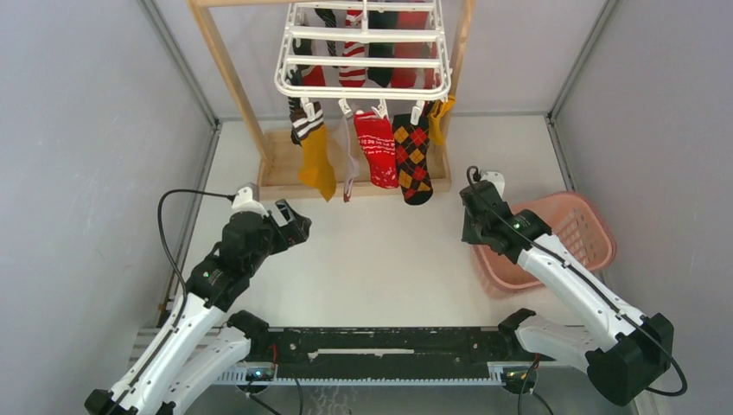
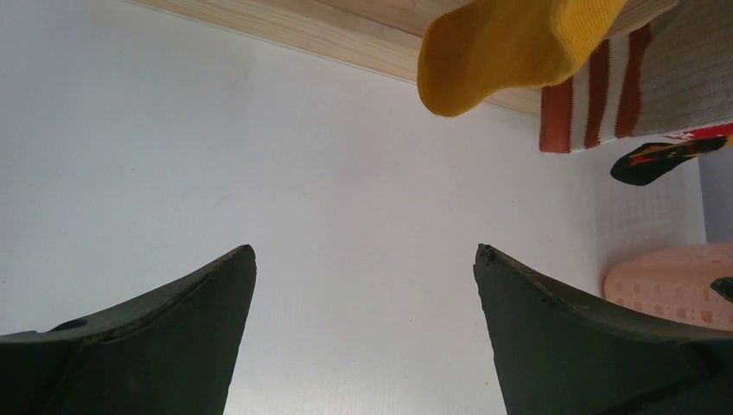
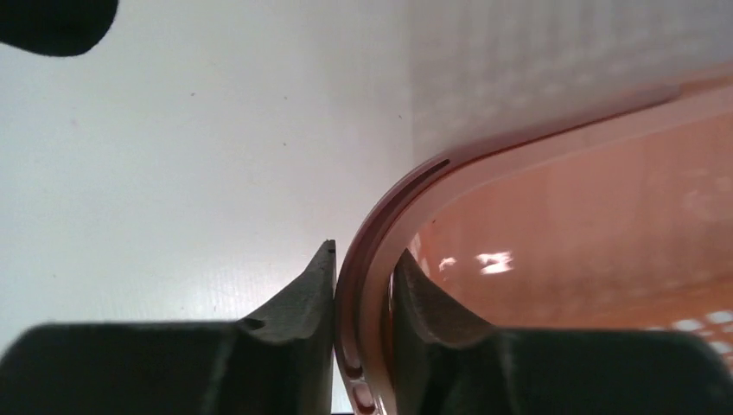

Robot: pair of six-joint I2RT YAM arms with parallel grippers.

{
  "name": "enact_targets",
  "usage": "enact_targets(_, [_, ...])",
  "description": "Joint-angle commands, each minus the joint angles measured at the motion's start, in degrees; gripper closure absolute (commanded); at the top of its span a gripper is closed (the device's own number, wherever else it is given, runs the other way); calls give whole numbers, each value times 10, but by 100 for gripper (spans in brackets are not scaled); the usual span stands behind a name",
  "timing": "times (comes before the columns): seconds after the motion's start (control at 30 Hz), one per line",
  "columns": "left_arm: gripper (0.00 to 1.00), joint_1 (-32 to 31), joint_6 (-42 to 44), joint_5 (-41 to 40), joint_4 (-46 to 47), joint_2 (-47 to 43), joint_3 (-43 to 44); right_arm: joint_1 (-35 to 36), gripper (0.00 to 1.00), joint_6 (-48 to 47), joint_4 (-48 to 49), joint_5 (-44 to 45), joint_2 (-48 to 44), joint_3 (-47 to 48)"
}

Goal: Remove the socks clipped to the hanger
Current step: Move the bin to the center of the board.

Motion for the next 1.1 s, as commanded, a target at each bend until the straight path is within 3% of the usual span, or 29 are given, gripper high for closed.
enact_targets(0.0, [0, -4, -8, -21, -5, -14, -10, 23, 81, 37, 20, -35, -12, 22])
enact_targets(0.17, [0, -4, -5, -26, -10, -16, -12, 70, 83, 84, 60, -76, -12, 23])
enact_targets(0.4, [0, -4, -7, -27, -14, -22, -17, 149, 84, 160, 142, -66, 8, 23])
enact_targets(0.8, [0, -4, -10, -32, -11, -29, -29, 273, 78, 262, 284, -76, 106, 57])
enact_targets(0.87, [0, -4, -11, -31, -6, -24, -29, 287, 68, 266, 296, -78, 123, 72])
enact_targets(0.97, [0, -4, -10, -29, -4, -15, -27, 301, 40, 255, 280, -80, 142, 106])
enact_targets(1.07, [0, -4, -7, -30, -4, -16, -25, 302, 27, 225, 244, -81, 137, 132])
